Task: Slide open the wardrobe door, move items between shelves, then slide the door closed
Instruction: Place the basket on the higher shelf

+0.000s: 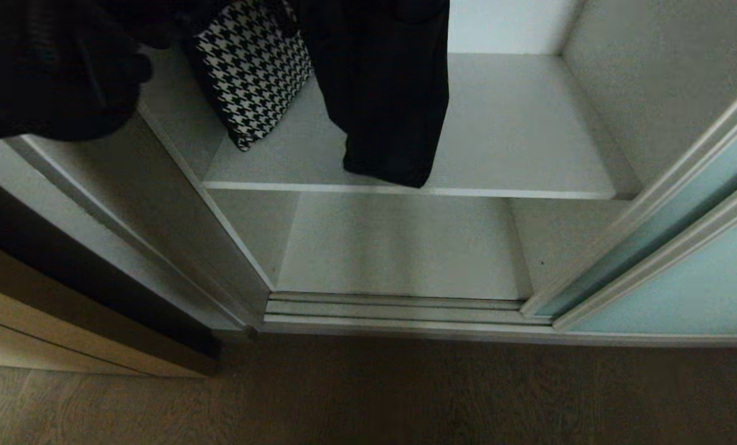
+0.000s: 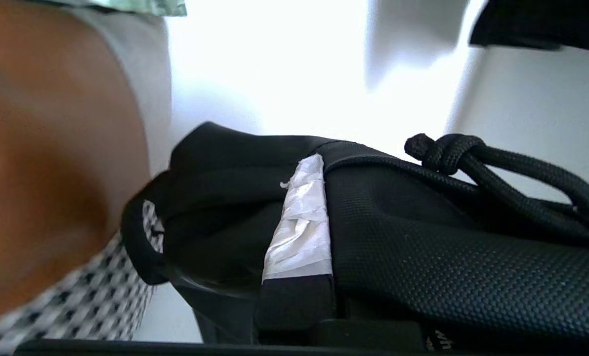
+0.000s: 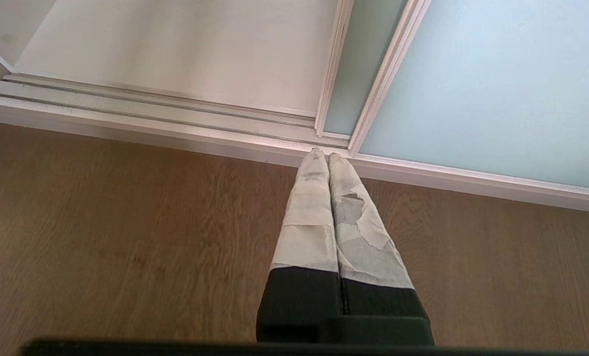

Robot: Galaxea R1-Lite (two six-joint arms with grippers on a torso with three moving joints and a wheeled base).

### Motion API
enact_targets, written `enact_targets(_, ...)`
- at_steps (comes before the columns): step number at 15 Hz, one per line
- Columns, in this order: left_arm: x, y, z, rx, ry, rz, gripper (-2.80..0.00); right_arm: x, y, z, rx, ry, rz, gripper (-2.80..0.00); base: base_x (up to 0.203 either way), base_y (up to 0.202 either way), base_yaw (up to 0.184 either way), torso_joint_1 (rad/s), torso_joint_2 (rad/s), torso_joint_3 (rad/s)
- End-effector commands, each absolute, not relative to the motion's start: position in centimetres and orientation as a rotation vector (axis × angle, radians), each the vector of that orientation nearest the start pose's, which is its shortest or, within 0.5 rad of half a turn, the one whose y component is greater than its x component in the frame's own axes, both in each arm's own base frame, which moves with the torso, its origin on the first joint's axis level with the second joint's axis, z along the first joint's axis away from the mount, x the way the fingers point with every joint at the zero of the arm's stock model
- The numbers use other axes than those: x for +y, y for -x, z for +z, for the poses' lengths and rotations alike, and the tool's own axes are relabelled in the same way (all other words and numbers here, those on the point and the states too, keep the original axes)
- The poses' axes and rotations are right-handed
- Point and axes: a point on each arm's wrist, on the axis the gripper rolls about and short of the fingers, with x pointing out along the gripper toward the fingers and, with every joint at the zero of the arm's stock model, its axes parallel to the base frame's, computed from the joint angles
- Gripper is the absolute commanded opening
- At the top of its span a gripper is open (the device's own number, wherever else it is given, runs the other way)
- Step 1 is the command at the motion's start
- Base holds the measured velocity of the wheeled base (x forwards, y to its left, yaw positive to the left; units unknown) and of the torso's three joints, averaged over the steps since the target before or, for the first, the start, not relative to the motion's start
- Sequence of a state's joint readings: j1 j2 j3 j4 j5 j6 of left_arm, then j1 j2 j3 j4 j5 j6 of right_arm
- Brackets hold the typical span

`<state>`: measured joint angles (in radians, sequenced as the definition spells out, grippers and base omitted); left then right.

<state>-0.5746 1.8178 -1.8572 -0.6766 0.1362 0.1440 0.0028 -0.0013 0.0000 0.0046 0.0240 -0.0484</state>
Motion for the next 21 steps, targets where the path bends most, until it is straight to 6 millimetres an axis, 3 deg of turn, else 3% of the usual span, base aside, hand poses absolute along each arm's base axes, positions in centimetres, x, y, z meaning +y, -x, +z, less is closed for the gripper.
enact_targets(1,-19.0,-31.6,41.6,-0.700,0.093,-0.342,-2.80,0.1,2.3,7.5,0.003,0.049,0.026,-2.80,0.000,0.000,0.000,0.000,0.00,0.000)
enact_targets(3,-18.3,-33.4,40.7,-0.766,0.089,-0.294,-2.80,0.0,2.3,7.5,0.002,0.049,0.028,-2.80,0.000,0.000,0.000,0.000,0.00,0.000)
enact_targets(6,-17.2,-37.7,37.2,-0.778,0.051,-0.219,-2.80,0.0,2.3,7.5,0.004,0.049,0.028,-2.80,0.000,0.000,0.000,0.000,0.00,0.000)
enact_targets(11,-14.5,-40.6,35.2,-0.742,0.026,-0.140,-2.80,0.0,2.3,7.5,0.002,0.049,0.027,-2.80,0.000,0.000,0.000,0.000,0.00,0.000)
enact_targets(15,-14.4,-43.4,31.7,-0.613,0.030,-0.063,-2.80,0.0,2.3,7.5,0.002,0.049,0.028,-2.80,0.000,0.000,0.000,0.000,0.00,0.000)
enact_targets(21,-14.2,-42.7,32.8,-0.640,0.053,-0.030,-2.80,0.0,2.3,7.5,0.002,0.049,0.028,-2.80,0.000,0.000,0.000,0.000,0.00,0.000)
